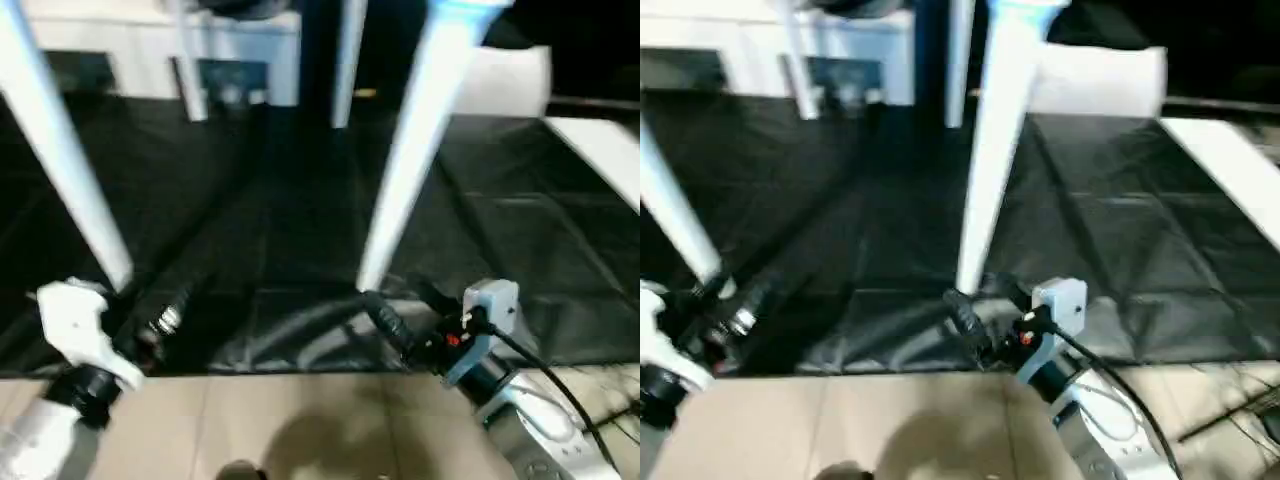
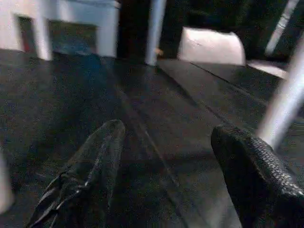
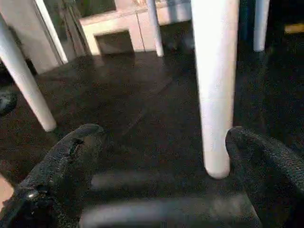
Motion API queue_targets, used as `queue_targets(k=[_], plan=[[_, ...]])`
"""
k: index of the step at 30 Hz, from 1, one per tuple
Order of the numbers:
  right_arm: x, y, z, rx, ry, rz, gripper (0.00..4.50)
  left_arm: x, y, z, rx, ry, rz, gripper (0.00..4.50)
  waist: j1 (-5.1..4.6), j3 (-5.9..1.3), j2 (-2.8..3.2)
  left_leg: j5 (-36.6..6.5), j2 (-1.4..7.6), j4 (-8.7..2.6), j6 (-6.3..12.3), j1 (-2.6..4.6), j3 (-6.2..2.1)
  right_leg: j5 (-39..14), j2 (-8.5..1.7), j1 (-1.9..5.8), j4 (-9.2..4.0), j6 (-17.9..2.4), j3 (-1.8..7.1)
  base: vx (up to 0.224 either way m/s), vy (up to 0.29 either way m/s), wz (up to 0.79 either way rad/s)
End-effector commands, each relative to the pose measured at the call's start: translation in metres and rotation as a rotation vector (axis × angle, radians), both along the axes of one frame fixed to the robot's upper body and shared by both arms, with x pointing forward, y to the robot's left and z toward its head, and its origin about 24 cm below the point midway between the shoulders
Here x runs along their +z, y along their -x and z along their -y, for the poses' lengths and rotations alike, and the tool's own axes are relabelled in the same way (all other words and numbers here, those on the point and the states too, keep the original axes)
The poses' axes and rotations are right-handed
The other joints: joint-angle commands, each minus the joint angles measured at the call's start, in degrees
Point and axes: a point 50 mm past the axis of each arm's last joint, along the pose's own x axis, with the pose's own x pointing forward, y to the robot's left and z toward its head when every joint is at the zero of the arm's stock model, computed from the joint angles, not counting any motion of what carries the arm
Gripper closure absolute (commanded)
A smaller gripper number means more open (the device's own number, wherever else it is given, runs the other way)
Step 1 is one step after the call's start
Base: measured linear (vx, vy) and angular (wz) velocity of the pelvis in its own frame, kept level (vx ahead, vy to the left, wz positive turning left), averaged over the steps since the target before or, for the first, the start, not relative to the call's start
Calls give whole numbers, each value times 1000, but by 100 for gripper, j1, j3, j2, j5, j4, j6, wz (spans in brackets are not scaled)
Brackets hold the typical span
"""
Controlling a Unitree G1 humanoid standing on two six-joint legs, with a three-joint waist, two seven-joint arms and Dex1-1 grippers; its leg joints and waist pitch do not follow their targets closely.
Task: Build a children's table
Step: Flip table
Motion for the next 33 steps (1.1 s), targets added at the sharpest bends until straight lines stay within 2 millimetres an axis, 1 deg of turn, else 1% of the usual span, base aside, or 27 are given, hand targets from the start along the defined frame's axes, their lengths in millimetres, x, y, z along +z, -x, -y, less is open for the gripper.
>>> queue_targets(k=[1,2,3,4,5,6,7,8,9,10,11,12,13,15,18,19,20,22,24,26,27,28,29,30,31,32,33], plan=[[-4,0,0,15,13,-13,0,4,2,6,-4,-17,11,119,201,-101,141,-5076,229,-1274,-535,-558,-7,-1145,42,667,515,-138,53,-48,58,-18],[-5,1,0,16,14,-16,0,4,3,6,-1,-17,9,119,311,-108,234,-4887,193,-1378,-502,-395,84,-969,115,496,620,-141,141,0,0,0],[-8,1,0,21,15,-28,0,2,5,7,3,0,8,119,153,-195,-64,-4108,228,-1074,-644,-149,7,-2490,-360,341,262,-154,571,-4,-70,-5],[-10,1,-1,23,18,-32,0,1,6,8,6,0,5,119,229,-80,-266,-2064,-32,252,-456,494,9,-5908,-1122,-460,-1063,-73,671,-4,-70,-5],[-12,1,-1,26,23,-36,0,0,6,9,7,-1,1,119,135,7,-288,-931,-64,471,-190,417,-111,-6130,-1306,-403,-1127,-231,731,35,-28,-30],[-13,1,-1,28,28,-38,0,-1,6,11,3,2,-3,119,135,56,-218,-355,-43,437,-118,204,-216,-5980,-1346,-153,-1090,-320,700,21,61,-28],[-17,-1,-1,35,43,-44,0,-4,6,14,-14,2,-24,119,165,-79,-15,-1459,266,-389,-449,114,-278,-3599,-720,171,-642,-476,368,21,61,-28],[-19,-2,-1,37,49,-48,0,-7,5,16,-24,8,-33,119,122,32,70,-2642,316,-656,-572,-8,-357,-3044,-421,97,-374,-395,278,-12,70,-7],[-21,-2,-1,39,52,-50,0,-9,5,18,-29,12,-39,119,79,-99,117,-3990,430,-881,-648,23,-445,-1832,-310,245,-84,-419,342,0,0,0],[-24,-2,-1,44,52,-55,0,-14,5,21,-48,17,-56,119,84,-106,135,-3967,380,-884,-602,67,-394,-1335,-365,169,-157,-568,473,0,0,0],[-26,-2,-1,59,50,-57,0,-18,5,24,-71,10,-71,119,61,-109,81,-3724,339,-850,-562,50,-350,-1482,-435,158,-252,-576,513,0,0,0],[-27,-2,-1,71,50,-57,0,-21,5,26,-86,6,-80,119,66,-83,45,-3485,275,-805,-531,43,-262,-2272,-525,124,-409,-524,553,0,0,0],[-28,-1,-2,91,45,-60,0,-24,6,28,-114,6,-92,119,64,-67,-27,-3499,260,-755,-487,96,-215,-3275,-615,103,-543,-355,566,0,0,0],[-32,-1,-3,143,32,-70,0,-33,11,36,-193,3,-134,119,83,-72,-67,-3126,275,-751,-377,110,-200,-3770,-693,124,-643,-221,584,0,0,0],[-36,-1,-2,194,22,-81,0,-39,17,42,-251,3,-161,119,105,-118,-128,-2466,323,-810,-265,85,-150,-3012,-646,141,-599,-323,626,0,0,0],[-37,-1,-2,208,24,-82,0,-41,18,43,-253,7,-165,119,117,-139,-115,-2144,356,-835,-223,68,-119,-2342,-609,164,-529,-460,629,0,0,0],[-37,-1,-2,208,24,-82,0,-41,18,43,-253,7,-165,119,126,-143,-114,-2040,366,-842,-212,69,-105,-2133,-591,168,-511,-493,630,0,0,0],[-38,-1,-1,234,-1,-97,0,-45,15,45,-179,41,-153,119,130,-168,-179,-1796,384,-836,-117,79,-42,-1754,-554,169,-464,-566,638,55,-10,-2],[-37,-2,-3,244,-17,-106,0,-47,13,43,-128,65,-147,119,155,-191,-134,-1609,391,-808,-83,107,6,-1446,-546,154,-434,-666,670,72,-12,-2],[-40,-3,-11,292,-7,-95,0,-50,9,38,-88,58,-129,119,192,-282,-144,-1046,388,-769,-7,98,50,-535,-516,202,-340,-741,683,77,-9,-5],[-41,-3,-13,321,31,-78,0,-50,9,38,-95,58,-123,119,200,-324,-150,-611,359,-727,45,50,67,114,-480,222,-262,-739,682,76,-17,-7],[-43,-3,-19,370,106,-23,0,-51,10,36,-110,50,-123,119,208,-340,-207,-425,356,-700,86,67,87,410,-472,218,-251,-736,677,76,-17,-7],[-43,-3,-19,374,112,-18,0,-52,10,35,-111,49,-123,119,217,-348,-183,-165,339,-670,146,99,103,860,-447,210,-210,-761,672,72,-22,-3],[-45,-4,-23,394,103,-26,0,-52,15,32,-113,2,-116,119,194,-348,-246,-37,367,-681,161,109,81,1112,-390,235,-168,-810,635,61,-22,-4],[-45,-5,-25,390,88,-36,0,-53,18,30,-107,-5,-120,119,223,-302,-317,-13,164,-739,425,-181,-163,1233,-308,442,-167,-747,316,61,-22,-4],[-45,-6,-25,396,80,-35,0,-54,20,27,-85,2,-135,119,199,-356,-130,-14,120,-713,590,-121,-255,1156,-201,478,-146,-757,177,36,-37,21],[-44,-7,-26,405,72,-33,0,-56,23,23,-56,12,-154,119,64,-379,-64,-21,306,-722,1306,93,-637,559,-17,338,-27,-1093,46,58,-66,58]])
